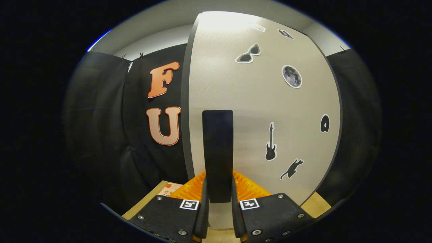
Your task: Open the shoe cabinet door, grab the shoes and put them into the shoe cabinet, then close the shoe cabinet door.
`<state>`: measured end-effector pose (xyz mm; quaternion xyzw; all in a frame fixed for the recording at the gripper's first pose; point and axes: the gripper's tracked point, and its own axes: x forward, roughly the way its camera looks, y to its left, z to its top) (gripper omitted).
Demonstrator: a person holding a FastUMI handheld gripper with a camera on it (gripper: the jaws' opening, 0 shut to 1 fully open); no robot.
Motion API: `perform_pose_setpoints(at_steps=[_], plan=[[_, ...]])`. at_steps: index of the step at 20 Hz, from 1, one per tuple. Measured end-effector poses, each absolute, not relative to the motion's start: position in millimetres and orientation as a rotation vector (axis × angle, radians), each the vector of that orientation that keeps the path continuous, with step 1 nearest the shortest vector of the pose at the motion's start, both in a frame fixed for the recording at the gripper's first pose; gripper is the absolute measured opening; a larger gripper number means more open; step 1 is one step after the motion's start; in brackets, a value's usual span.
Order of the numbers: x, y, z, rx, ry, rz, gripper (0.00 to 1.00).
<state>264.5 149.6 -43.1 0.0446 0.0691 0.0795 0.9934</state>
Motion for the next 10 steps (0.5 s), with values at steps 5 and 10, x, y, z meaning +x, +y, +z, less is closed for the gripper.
perform_pose_setpoints(at_steps=[5,10], plan=[[244.9,139.4,-44.6,0.097,0.147,0.144,0.29],[225.2,125.8,-44.6,0.108,0.143,0.144,0.29]])
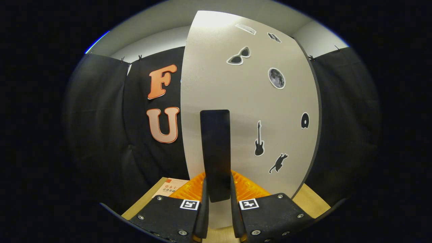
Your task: Open the shoe cabinet door, grab the shoes and put them into the shoe cabinet, then close the shoe cabinet door.
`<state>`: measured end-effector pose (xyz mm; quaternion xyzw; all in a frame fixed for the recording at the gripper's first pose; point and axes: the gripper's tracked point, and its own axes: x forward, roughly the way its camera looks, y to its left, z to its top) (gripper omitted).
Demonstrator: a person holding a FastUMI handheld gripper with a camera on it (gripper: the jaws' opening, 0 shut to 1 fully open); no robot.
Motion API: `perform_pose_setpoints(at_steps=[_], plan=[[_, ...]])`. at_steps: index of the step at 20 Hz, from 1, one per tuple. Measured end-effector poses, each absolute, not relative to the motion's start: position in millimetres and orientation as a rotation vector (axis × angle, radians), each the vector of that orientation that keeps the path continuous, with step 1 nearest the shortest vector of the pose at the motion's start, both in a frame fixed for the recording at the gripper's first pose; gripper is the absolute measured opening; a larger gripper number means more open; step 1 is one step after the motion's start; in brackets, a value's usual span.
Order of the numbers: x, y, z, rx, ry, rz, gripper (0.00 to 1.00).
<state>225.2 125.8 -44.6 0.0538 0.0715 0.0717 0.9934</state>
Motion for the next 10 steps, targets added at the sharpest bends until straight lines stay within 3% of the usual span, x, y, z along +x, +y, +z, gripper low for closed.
perform_pose_setpoints(at_steps=[10], plan=[[200.0,106.5,-46.6,0.129,0.152,0.137,0.29]])
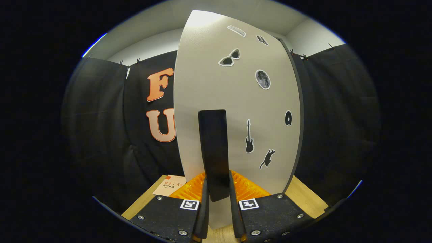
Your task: Open the shoe cabinet door, grab the shoes and put them into the shoe cabinet, then close the shoe cabinet door.
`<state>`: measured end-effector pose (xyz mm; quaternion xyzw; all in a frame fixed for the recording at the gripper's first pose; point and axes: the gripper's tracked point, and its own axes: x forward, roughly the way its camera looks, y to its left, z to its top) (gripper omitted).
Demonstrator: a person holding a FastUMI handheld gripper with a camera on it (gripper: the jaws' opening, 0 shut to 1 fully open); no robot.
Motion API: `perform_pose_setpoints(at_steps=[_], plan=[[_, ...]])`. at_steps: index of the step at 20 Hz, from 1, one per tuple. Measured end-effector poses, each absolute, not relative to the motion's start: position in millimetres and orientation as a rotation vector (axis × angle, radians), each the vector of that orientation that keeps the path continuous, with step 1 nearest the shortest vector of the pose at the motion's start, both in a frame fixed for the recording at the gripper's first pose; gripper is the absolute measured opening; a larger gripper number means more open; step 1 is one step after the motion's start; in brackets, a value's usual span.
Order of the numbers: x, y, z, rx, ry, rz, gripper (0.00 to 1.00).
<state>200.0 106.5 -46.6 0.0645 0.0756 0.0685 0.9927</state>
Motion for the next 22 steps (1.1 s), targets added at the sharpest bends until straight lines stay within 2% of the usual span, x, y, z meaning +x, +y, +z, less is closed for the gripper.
perform_pose_setpoints(at_steps=[4,6,22], plan=[[192.8,99.4,-46.6,0.161,0.152,0.14,0.29],[194.9,99.1,-47.7,0.166,0.153,0.146,0.25],[161.8,25.9,-52.6,0.127,0.153,-0.02,0.24]])
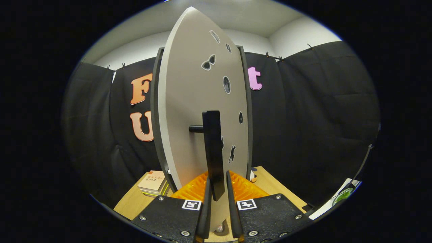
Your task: Open the shoe cabinet door, grab the shoes and put them into the shoe cabinet, then close the shoe cabinet door.
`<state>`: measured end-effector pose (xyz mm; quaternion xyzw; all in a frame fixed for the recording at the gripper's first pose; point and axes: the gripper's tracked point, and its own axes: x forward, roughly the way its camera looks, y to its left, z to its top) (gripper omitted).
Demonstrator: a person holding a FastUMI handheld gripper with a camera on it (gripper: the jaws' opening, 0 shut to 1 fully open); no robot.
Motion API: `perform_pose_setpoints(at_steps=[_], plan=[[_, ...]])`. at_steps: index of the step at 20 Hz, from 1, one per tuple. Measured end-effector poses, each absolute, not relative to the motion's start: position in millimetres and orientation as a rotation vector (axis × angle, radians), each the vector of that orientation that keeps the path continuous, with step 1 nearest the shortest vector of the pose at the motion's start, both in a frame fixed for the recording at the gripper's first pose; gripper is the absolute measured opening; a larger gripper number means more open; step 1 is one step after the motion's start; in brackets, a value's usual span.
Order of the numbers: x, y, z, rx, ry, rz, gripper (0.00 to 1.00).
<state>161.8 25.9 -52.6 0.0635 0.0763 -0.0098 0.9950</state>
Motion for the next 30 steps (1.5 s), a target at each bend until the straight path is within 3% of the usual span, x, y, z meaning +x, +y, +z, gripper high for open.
perform_pose_setpoints(at_steps=[30], plan=[[148.9,-34.2,-60.8,0.166,0.117,-0.278,0.22]])
